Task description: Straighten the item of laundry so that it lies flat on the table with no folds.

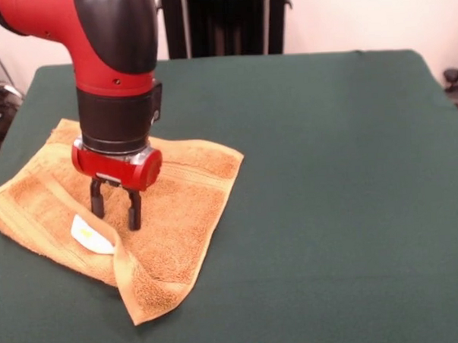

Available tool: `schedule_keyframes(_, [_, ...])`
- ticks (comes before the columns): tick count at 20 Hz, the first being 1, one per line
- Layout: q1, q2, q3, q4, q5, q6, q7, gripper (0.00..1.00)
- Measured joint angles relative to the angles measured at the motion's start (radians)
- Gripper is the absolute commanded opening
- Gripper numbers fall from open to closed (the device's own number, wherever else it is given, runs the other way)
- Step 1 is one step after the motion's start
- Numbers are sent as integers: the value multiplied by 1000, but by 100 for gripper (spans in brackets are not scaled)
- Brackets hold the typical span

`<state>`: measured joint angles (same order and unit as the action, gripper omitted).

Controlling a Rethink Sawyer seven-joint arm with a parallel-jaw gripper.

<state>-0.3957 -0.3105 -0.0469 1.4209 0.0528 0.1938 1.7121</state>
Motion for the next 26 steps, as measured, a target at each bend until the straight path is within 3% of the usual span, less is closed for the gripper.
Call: schedule_keyframes(26, [-80, 12, 54, -79, -73, 90, 0, 100])
